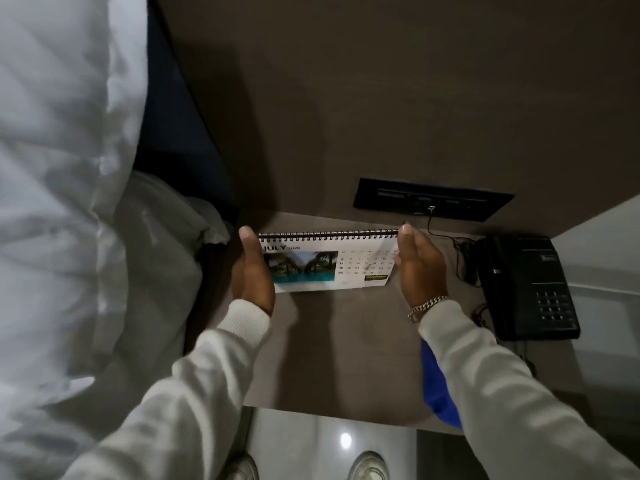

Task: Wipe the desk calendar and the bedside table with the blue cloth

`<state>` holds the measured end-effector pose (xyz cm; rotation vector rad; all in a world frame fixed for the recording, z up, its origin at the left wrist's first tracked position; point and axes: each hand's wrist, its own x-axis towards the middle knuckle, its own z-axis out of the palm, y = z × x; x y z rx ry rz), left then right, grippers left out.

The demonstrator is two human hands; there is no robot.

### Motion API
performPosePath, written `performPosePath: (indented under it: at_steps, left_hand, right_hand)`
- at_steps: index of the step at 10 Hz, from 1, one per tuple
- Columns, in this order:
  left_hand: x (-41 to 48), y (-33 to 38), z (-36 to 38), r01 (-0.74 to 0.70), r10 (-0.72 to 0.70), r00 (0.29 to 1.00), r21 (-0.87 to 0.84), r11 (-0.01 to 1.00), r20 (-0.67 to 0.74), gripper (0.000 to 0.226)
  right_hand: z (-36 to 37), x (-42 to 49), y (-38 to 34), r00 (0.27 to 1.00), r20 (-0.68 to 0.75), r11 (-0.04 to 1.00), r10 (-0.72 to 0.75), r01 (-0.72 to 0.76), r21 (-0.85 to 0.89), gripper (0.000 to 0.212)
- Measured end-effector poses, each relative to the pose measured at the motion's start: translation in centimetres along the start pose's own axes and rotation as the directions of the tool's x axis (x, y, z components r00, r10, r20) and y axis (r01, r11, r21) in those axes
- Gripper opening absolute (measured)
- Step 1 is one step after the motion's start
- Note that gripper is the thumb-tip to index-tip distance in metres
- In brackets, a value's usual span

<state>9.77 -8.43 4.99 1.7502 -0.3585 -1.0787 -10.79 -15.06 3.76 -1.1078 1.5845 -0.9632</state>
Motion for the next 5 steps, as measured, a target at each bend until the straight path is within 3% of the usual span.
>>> performPosePath:
  at_steps: [1,2,3,4,5]
  left_hand:
    - [2.9,2.0,0.5,-0.086,0.084,0.996,0.069,0.994,0.025,0.119]
    - [5.5,2.9,1.0,-0.082,0.079,0.996,0.081,0.993,0.037,0.132]
    - [6.9,3.0,1.2,-0.093,0.085,0.994,0.141,0.986,0.064,0.131]
    - [6.9,4.1,1.0,-0.071,0.048,0.989,0.173,0.982,0.137,0.120]
    - [4.9,6.1,0.2,-0.160,0.129,0.981,0.225,0.961,0.146,0.091]
  right_hand:
    - [0.9,0.7,-0.8,1.000,-0.018,0.997,0.024,-0.022,0.074,0.045]
    - [1.9,1.4,-1.5,0.999,-0.015,0.994,0.029,-0.027,0.102,0.048]
    - [2.3,1.5,-1.3,0.999,-0.007,0.993,0.042,-0.041,0.112,0.057]
    - [2.4,0.9,-2.0,0.999,0.028,0.991,0.046,-0.049,0.125,0.071]
    - [0.7,-1.1,-5.5,0.996,-0.077,0.988,-0.035,0.046,0.149,0.077]
